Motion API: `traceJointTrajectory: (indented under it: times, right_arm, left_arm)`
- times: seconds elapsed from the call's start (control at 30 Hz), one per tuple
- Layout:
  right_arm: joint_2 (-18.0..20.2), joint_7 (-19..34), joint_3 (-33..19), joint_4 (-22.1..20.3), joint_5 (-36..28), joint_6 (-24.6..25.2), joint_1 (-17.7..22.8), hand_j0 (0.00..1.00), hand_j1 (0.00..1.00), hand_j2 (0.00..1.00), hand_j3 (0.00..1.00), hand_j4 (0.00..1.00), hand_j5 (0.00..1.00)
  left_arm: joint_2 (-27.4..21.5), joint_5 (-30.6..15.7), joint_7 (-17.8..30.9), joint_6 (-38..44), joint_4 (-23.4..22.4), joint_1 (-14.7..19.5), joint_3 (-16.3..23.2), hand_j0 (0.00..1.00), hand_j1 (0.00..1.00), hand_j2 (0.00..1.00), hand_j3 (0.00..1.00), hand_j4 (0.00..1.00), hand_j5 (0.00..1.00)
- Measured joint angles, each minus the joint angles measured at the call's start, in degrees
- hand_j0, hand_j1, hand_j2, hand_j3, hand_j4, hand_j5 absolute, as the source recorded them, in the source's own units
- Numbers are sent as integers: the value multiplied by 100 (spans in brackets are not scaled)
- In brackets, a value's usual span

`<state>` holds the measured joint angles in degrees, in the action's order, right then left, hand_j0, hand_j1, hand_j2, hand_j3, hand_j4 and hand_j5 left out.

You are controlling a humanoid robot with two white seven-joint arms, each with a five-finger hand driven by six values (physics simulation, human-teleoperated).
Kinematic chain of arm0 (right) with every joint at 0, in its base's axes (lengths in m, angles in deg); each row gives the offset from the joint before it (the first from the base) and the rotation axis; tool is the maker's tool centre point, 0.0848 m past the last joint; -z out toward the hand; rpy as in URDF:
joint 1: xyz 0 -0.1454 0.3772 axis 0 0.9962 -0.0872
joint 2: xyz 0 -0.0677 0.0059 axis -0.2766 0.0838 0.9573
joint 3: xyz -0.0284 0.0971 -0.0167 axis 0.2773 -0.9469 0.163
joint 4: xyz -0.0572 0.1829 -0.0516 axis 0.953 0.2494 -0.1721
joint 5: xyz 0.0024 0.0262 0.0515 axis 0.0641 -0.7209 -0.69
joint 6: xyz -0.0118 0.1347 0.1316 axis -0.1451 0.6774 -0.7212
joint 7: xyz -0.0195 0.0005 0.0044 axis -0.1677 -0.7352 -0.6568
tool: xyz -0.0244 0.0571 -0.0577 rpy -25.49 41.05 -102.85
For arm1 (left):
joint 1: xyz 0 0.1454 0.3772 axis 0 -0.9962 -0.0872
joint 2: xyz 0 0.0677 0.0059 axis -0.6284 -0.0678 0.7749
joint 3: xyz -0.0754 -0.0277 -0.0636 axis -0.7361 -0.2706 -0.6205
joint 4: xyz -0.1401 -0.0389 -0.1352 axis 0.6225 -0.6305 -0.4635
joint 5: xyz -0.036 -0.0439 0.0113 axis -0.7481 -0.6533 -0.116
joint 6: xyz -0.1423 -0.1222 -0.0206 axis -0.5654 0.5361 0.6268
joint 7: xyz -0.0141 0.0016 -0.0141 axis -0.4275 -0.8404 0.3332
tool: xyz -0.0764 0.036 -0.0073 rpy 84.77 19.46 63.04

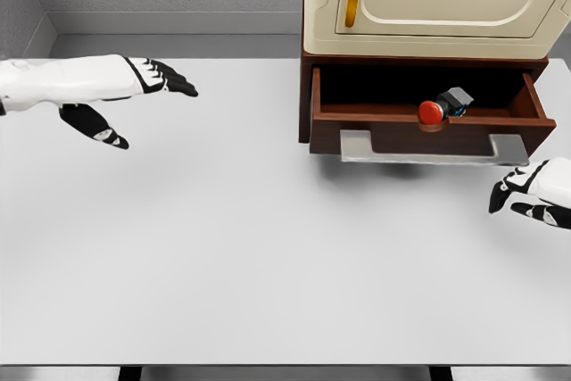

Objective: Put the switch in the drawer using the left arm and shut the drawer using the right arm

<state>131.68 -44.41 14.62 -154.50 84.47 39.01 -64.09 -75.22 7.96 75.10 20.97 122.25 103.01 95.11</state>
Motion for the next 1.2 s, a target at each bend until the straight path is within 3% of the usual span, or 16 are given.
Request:
traceJointTrajectory:
  times: [0.33, 0.53, 0.93, 1.2]
  right_arm:
    - [61, 140, 31, 28, 169, -176, -150, 50, 50, 50, 50, 50, 50]
    - [124, -134, 21, 4, -508, 174, 254, 50, 50, 50, 50, 50, 50]
    - [84, -204, -107, -26, -725, 230, 711, 51, 51, 51, 51, 51, 51]
    - [78, -207, -436, -28, -983, 237, 580, 50, 50, 50, 50, 50, 50]
  left_arm:
    - [-4, 37, 44, 0, -5, 27, 80, 100, 100, 100, 100, 100, 100]
    - [-29, 39, 61, 0, -18, 18, 85, 100, 100, 100, 100, 100, 100]
    - [-40, 39, 64, 0, -47, 18, 88, 100, 100, 100, 100, 100, 100]
    - [-39, 38, 64, 0, -39, 9, 88, 100, 100, 100, 100, 100, 100]
